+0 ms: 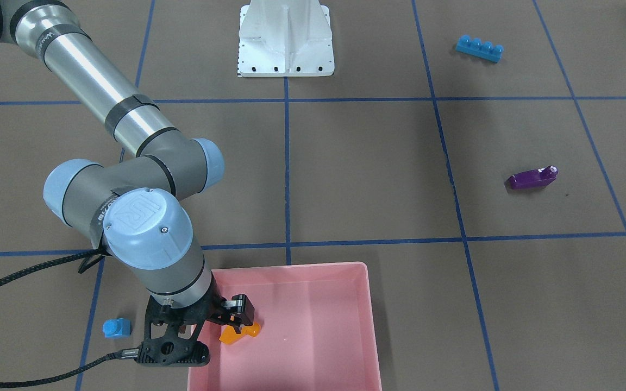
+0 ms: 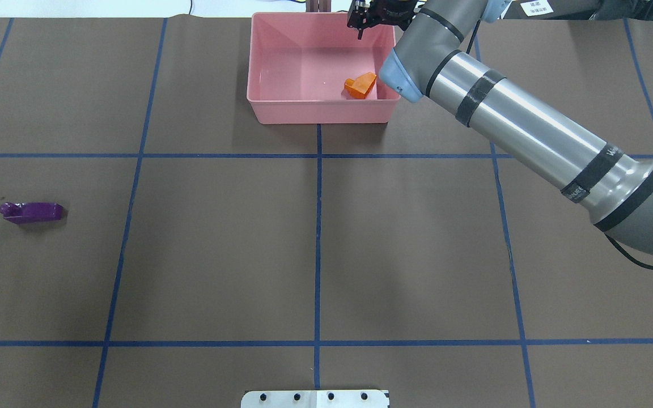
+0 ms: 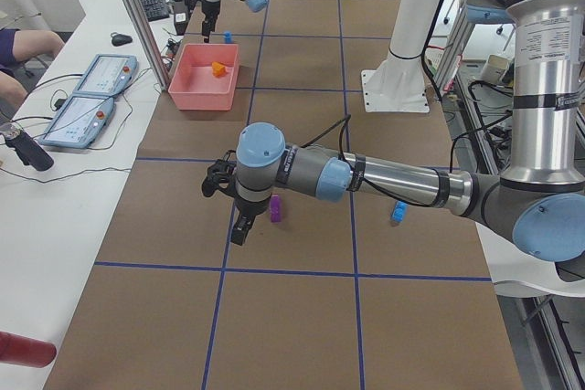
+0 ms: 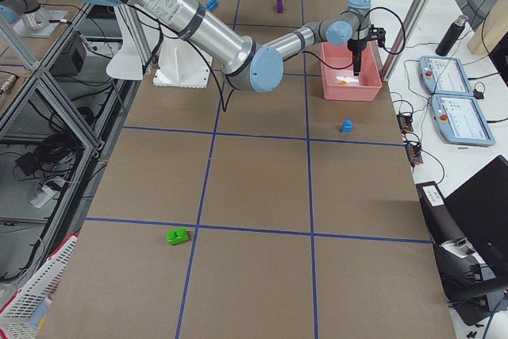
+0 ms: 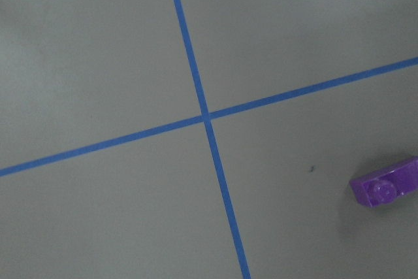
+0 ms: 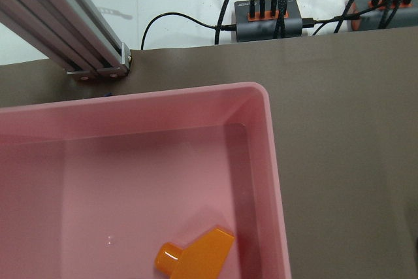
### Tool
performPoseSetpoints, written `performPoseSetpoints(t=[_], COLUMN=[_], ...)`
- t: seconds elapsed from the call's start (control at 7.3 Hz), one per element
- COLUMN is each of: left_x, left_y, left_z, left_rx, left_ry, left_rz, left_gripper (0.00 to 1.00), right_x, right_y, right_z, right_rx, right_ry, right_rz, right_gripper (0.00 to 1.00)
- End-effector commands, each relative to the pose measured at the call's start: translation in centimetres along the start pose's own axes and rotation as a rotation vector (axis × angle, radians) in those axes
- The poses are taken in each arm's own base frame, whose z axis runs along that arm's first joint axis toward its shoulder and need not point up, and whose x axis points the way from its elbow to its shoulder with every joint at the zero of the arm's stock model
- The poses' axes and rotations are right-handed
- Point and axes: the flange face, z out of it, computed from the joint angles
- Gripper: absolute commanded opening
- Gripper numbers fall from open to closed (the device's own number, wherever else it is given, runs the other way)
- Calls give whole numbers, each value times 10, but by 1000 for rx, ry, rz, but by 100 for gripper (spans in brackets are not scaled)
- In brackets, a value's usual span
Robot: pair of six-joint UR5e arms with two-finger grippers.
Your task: Put all blocks into box
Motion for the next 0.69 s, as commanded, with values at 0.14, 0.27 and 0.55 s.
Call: performPoseSetpoints(t=[0.14, 0.27, 0.55], left_x=[106, 119, 132], left_y=[-20, -20, -8], left_z=[93, 103, 142], left_rx=[-45, -45, -11], left_ry=[127, 143, 118], left_rz=[242, 282, 452], left_gripper=[100, 100, 100], right_x=[70, 118, 215], right_y=[9, 27, 76], right_z=[-57, -62, -96], right_rx=[-40, -42, -58], right_ry=[-6, -4, 21], right_rz=[39, 13, -93], right_gripper=[100, 100, 100])
